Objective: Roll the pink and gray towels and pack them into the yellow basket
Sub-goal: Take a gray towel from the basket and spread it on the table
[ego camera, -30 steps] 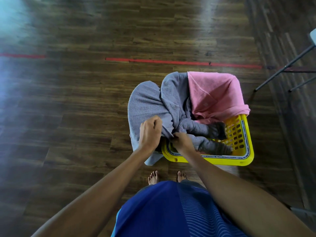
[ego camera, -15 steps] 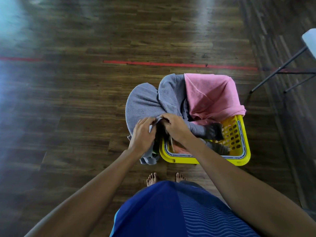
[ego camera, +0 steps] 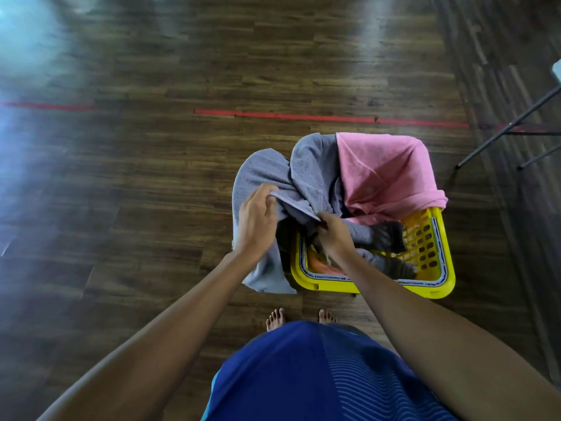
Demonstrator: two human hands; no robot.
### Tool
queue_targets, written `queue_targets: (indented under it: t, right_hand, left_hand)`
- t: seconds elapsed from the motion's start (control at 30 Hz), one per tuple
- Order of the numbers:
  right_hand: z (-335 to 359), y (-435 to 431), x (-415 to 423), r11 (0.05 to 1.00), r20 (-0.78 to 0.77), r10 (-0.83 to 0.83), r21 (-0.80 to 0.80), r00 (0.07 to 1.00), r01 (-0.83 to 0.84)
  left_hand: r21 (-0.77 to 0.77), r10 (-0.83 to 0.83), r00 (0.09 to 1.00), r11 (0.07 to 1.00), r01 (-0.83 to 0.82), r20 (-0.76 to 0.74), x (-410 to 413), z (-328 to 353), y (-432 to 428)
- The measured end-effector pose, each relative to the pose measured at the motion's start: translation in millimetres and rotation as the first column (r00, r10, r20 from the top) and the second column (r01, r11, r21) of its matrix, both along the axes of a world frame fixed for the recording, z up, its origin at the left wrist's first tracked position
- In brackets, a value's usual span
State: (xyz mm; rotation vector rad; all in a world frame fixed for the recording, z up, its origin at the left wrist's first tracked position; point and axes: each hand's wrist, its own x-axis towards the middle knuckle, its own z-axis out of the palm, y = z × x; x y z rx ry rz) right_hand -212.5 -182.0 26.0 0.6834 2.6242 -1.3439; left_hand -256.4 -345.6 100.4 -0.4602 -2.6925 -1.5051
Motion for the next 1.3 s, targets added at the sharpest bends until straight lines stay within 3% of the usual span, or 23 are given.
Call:
queue_targets:
  t: [0.07, 0.13, 0.23, 0.3, 0.5, 0.63, 0.8, 0.93, 1.03, 1.13, 1.23, 1.3]
  right_hand:
    - [6.0, 4.4, 2.8, 0.998, -0.077, -0.042, -0.052, 0.996, 0.038]
    - [19.4, 8.6, 2.0, 1.0, -0.184, -0.005, -0.011, 0.983, 0.003]
    - [45.9, 10.0, -7.6, 0.99, -0.265, 0.139, 0.053, 0.954, -0.129]
    - [64.0, 8.4, -16.5, 0.972, -0.27, 0.236, 0.08, 0.933, -0.223]
    - [93.6, 23.2, -27.8, 0.95, -0.285, 0.307, 0.145, 0.908, -0.275]
    - [75.4, 43.0, -16.5, 0.947, -0.18, 0.297, 0.181, 0.938, -0.265]
    - [50.8, 60.8, -1.7, 0.996, -0.126, 0.074, 0.05, 0.989, -0.068]
    - [88.9, 66.2, -16.7, 0.987, -0.27, 0.155, 0.073, 0.95, -0.14]
    - [128.4, 52.5, -37.9, 0.951, -0.313, 0.308, 0.118, 0.898, -0.285]
    - [157.2, 36.7, -56.4, 0.919, -0.369, 0.386, 0.075, 0.845, -0.387]
    - [167.4, 33.9, -67.3, 0.942, -0.437, 0.288, -0.029, 0.852, -0.333]
    - [160.1, 37.1, -70.6, 0.942, -0.405, 0.224, -0.144, 0.887, -0.304]
  left_hand:
    - [0.009, 0.12, 0.992, 0.993, -0.121, 0.04, -4.2, -6.8, -14.4]
    - [-0.088, 0.176, 0.982, 0.981, -0.17, 0.067, -8.1, -18.5, -29.1]
    - [-0.291, -0.028, 0.996, 0.955, 0.053, 0.09, -2.1, -29.3, -29.2]
    - [-0.33, -0.165, 0.983, 0.926, 0.183, 0.081, 5.3, -31.6, -9.9]
    - [-0.07, -0.047, 0.996, 0.997, 0.042, -0.078, 2.7, -8.3, 28.4]
    - [0.02, 0.036, 0.997, 0.999, -0.034, -0.068, -11.5, 17.9, 25.2]
    - [0.085, 0.157, 0.988, 0.984, -0.156, -0.005, -27.8, 31.1, 9.9]
    - [-0.121, 0.156, 0.987, 0.981, -0.151, 0.038, -32.5, 16.0, -6.5]
    - [-0.266, -0.071, 0.997, 0.962, 0.06, -0.033, -29.0, 21.0, 5.6]
    - [-0.163, -0.135, 0.984, 0.98, 0.115, -0.119, -25.4, 42.0, 26.7]
    - [0.036, -0.015, 0.989, 0.999, 0.02, -0.149, -32.2, 59.9, 30.6]
    - [0.113, 0.043, 0.993, 0.993, -0.031, -0.107, -38.2, 68.1, 26.5]
